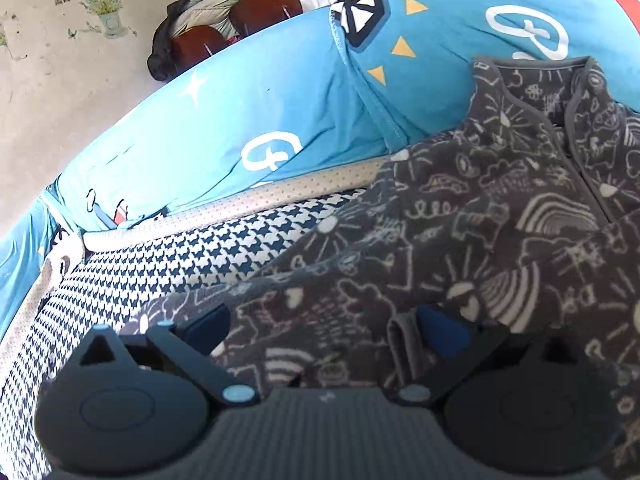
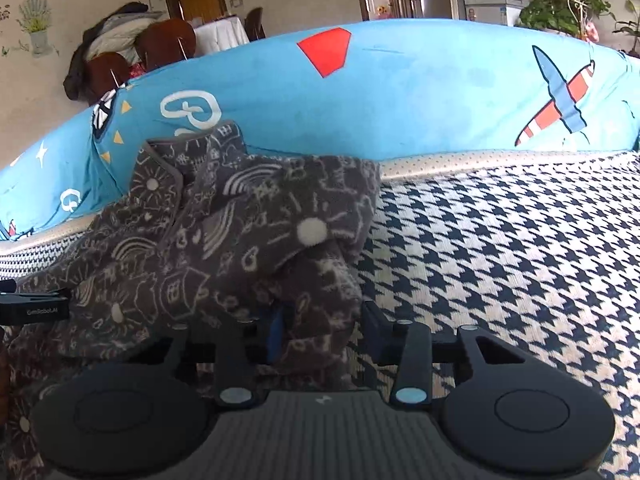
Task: Fold clothes
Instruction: 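Fold the held jacket side inward over the jacket body with the right gripper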
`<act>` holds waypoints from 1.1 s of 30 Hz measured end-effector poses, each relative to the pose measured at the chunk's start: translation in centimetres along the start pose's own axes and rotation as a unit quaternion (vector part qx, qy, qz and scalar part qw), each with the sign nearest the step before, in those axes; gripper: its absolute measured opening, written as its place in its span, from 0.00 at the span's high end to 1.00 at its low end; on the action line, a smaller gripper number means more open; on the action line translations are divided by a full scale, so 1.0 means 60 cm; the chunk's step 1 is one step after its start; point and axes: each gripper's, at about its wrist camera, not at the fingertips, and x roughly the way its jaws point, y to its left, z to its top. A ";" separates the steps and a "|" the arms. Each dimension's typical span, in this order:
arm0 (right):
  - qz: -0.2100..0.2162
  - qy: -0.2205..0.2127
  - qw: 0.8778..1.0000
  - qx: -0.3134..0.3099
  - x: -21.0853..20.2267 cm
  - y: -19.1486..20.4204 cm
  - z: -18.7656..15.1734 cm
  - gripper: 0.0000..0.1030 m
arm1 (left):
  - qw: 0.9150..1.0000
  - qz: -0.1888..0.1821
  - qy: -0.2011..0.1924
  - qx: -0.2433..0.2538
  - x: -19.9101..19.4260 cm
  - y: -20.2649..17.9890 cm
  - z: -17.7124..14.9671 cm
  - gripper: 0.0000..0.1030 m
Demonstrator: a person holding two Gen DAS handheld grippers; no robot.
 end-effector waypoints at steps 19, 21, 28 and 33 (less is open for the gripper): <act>0.030 -0.030 0.997 0.065 -0.037 -0.029 0.025 0.65 | 1.000 -0.001 0.012 -0.014 -0.016 0.003 -0.003 0.00; 0.027 -0.032 0.997 0.057 -0.030 -0.022 0.027 0.65 | 1.000 -0.005 0.011 -0.011 -0.021 -0.001 -0.005 0.00; -0.021 -0.028 0.997 0.063 0.005 -0.011 0.033 0.58 | 1.000 -0.024 0.004 -0.015 -0.038 0.003 -0.007 0.00; -0.068 -0.008 0.993 0.099 0.032 -0.021 0.028 0.48 | 0.999 -0.031 0.008 -0.022 -0.040 0.013 -0.007 0.00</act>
